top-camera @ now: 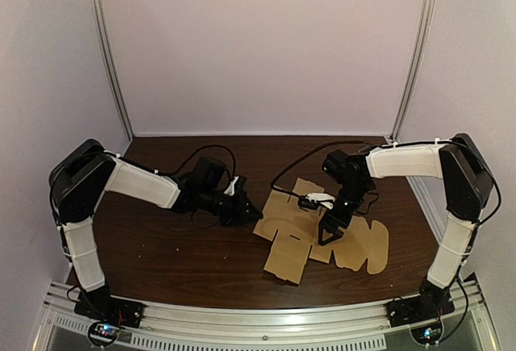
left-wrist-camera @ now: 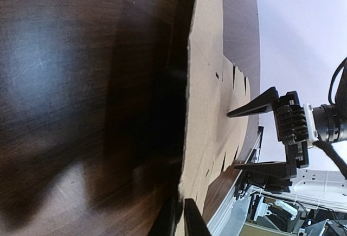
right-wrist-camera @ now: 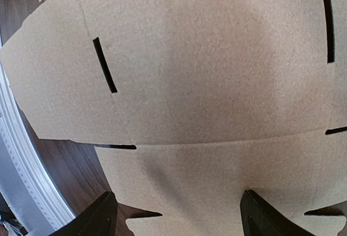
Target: Fold the paper box
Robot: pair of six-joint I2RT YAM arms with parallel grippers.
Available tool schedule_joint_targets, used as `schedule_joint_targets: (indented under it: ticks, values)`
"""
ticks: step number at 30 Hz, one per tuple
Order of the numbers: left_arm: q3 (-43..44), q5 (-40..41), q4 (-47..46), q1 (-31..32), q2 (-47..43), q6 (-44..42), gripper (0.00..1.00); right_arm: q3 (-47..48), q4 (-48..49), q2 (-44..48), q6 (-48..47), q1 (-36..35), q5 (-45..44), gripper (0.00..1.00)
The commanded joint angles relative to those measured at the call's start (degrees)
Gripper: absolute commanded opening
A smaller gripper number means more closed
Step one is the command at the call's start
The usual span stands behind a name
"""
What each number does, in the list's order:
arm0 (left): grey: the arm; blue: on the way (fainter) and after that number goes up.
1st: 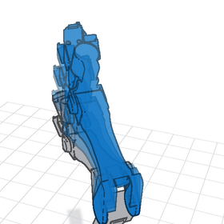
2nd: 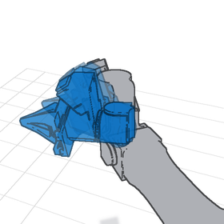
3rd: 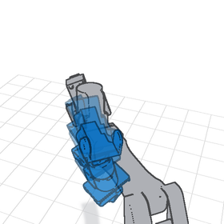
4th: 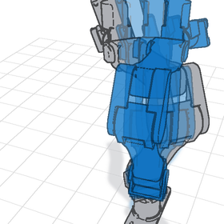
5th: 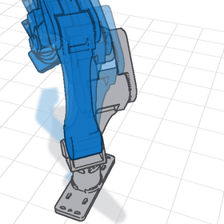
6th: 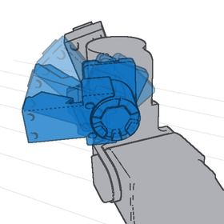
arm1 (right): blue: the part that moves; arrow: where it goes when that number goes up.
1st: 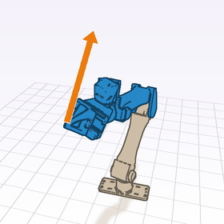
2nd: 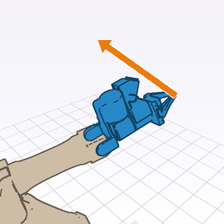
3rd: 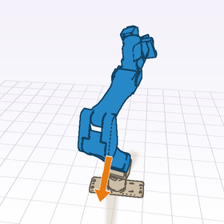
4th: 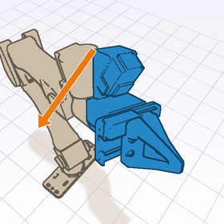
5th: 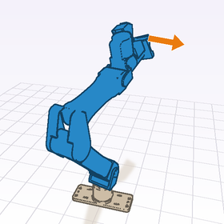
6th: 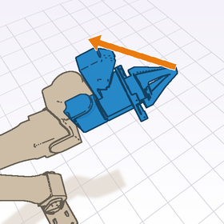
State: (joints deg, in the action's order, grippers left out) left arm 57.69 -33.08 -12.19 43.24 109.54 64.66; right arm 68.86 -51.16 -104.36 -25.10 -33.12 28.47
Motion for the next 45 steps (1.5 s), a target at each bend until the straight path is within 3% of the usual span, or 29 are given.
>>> schedule_joint_targets:
  ticks: [1,4,9,12,18,27,37,45]
  values:
    - [-0.12,-1.8,-2.98,0.26,-0.05,0.38,0.07,0.13,0.92,0.96,0.41,-0.32,0.51,0.8]
    - [-0.12,-2.46,-3.48,0.26,0.02,0.38,0.0,0.18,0.89,1.16,0.41,-0.41,0.6,0.8]
    - [0.42,-3.82,-4.23,0.26,0.24,0.01,0.0,2.43,-2.14,2.6,-0.8,-0.32,0.99,0.8]
    - [2.2,-5.52,-2.66,0.11,-0.03,-3.43,0.0,8.86,-9.35,4.31,-5.04,-0.08,2.63,0.81]
    - [11.24,-2.99,22.43,0.0,-3.33,-25.48,0.0,26.99,-23.11,3.67,-12.26,1.53,6.95,0.9]
    - [19.08,-0.71,39.19,-0.04,-13.25,-42.95,0.0,52.83,-38.06,-10.61,-16.64,5.25,11.84,0.92]
    - [26.63,-0.86,49.21,0.09,-15.11,-50.37,0.0,61.49,-41.14,-15.81,-18.93,5.26,18.64,0.91]
    - [29.54,1.44,50.2,0.06,-13.75,-51.4,0.0,61.51,-48.16,-18.06,-23.82,5.22,25.07,0.74]
